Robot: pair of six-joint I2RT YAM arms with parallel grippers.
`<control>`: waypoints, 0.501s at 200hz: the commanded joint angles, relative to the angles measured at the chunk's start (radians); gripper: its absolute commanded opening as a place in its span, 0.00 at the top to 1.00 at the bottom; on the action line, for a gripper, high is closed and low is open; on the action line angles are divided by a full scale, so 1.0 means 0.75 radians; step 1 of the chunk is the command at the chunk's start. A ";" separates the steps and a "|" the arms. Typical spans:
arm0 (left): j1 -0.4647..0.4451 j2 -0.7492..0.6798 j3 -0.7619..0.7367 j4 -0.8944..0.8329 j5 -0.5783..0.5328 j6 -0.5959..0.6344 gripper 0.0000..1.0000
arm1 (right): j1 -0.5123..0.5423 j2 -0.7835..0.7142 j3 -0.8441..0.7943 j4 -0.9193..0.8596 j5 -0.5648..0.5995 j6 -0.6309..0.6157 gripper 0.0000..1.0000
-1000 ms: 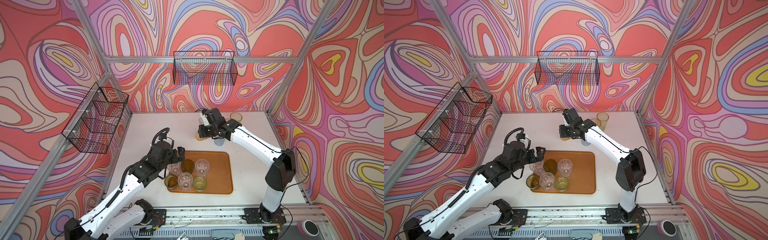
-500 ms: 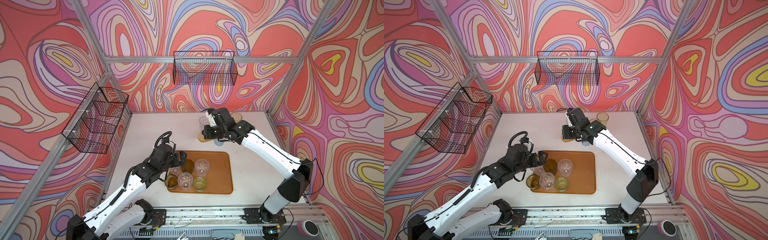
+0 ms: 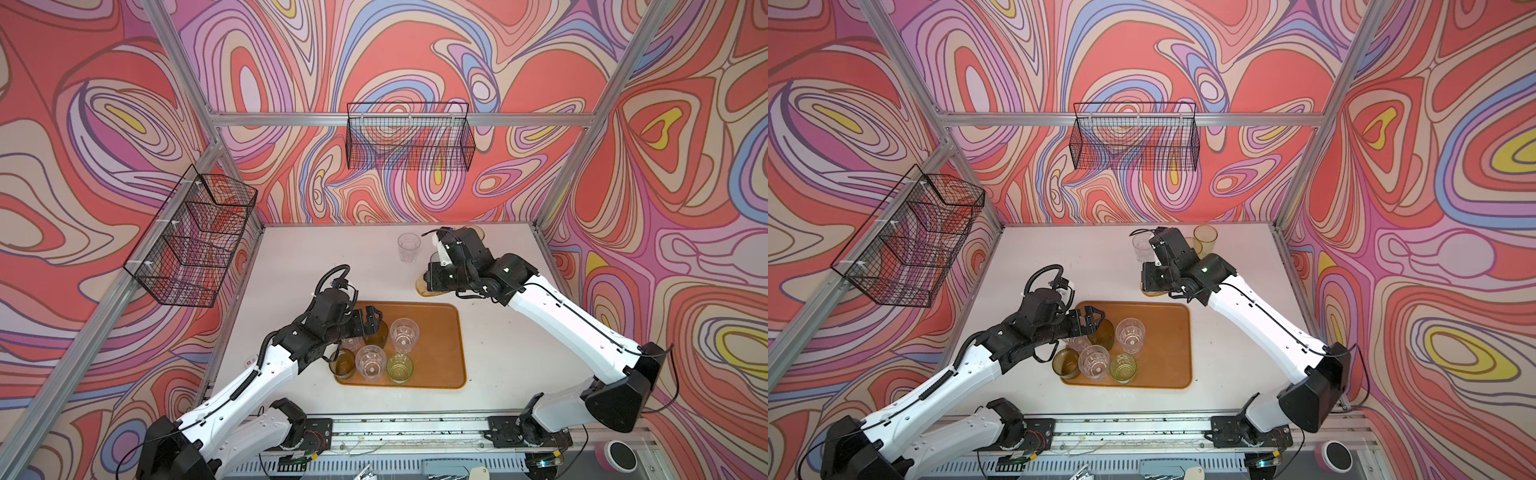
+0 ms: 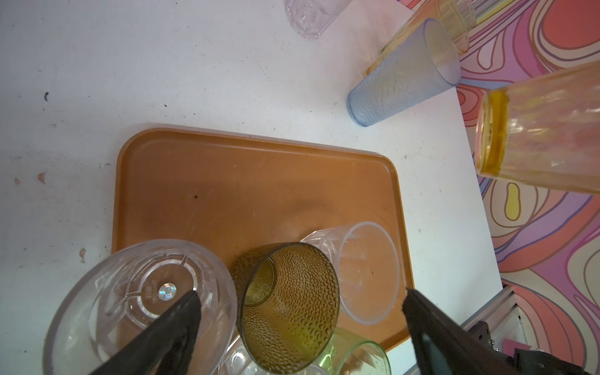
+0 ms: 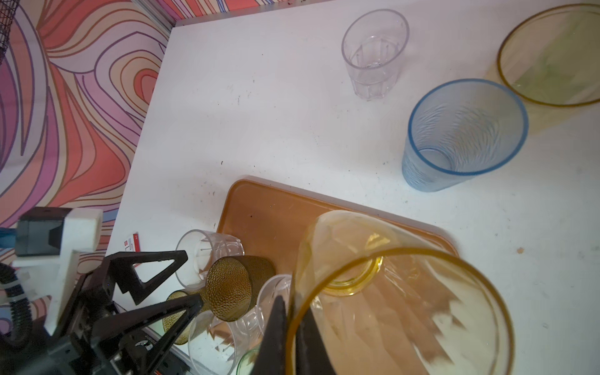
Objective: Place the glasses into the tray
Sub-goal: 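Lift the yellow glass with the right gripper and carry it toward the tray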
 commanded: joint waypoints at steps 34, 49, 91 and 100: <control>0.006 -0.095 0.034 0.007 0.021 0.031 0.00 | 0.007 -0.109 -0.105 -0.065 0.088 0.077 1.00; 0.006 -0.108 0.032 0.004 0.020 0.033 0.00 | 0.006 -0.132 -0.136 -0.072 0.103 0.090 1.00; 0.006 -0.116 0.041 0.005 0.023 0.044 0.00 | 0.006 -0.162 -0.211 -0.089 0.117 0.119 1.00; 0.006 -0.114 0.046 0.000 0.024 0.047 0.00 | 0.007 -0.166 -0.225 -0.096 0.120 0.123 1.00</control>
